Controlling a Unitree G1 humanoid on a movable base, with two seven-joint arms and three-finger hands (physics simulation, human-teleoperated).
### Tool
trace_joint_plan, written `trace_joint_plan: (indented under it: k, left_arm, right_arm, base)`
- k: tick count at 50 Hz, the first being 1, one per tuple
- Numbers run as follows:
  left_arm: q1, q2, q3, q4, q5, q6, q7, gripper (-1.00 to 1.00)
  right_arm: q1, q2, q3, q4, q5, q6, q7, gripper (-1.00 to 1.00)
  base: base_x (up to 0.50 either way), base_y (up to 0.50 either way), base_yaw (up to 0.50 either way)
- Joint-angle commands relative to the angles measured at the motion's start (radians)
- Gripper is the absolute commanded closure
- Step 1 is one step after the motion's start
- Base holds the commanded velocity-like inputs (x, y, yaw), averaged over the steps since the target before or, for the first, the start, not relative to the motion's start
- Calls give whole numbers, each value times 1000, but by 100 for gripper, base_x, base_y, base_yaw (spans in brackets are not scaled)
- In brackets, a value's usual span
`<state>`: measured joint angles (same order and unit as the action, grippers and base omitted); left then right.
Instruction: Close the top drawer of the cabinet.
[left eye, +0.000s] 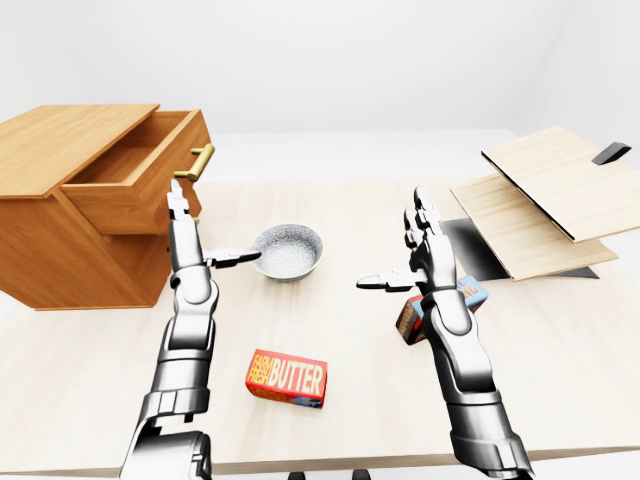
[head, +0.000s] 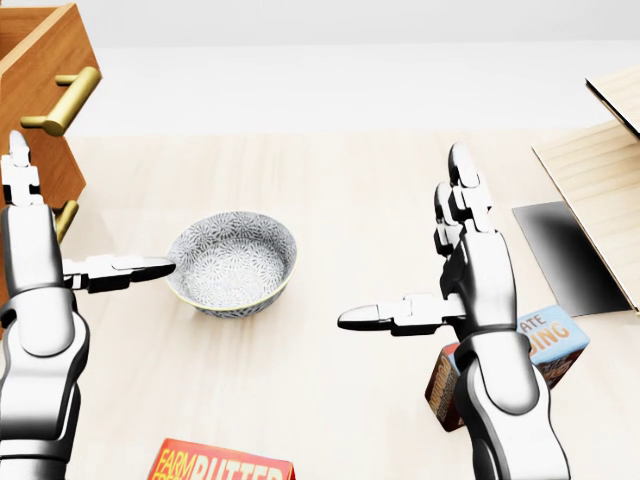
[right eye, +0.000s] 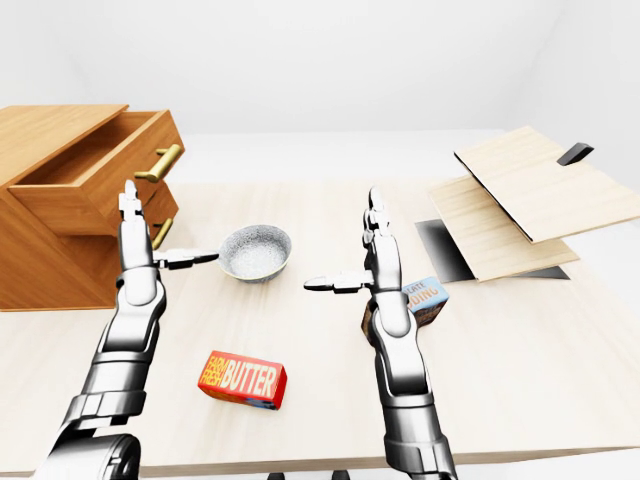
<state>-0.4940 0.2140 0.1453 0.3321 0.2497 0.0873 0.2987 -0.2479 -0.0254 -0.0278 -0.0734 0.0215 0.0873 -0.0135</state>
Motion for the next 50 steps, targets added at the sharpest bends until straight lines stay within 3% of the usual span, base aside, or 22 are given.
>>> trace_joint_plan:
  k: [1, 50]
  left_arm:
    - [-40, 50, 35, 27, 28, 0, 83, -100]
    - [-122, 216, 119, 157, -77, 0, 175, -100]
  right_arm:
    - [4, 0, 0, 0, 0, 0, 2, -100]
    - [-5, 2, 3, 13, -4, 0, 1, -100]
  base:
    - [0, 0, 0]
    - [0, 0, 0]
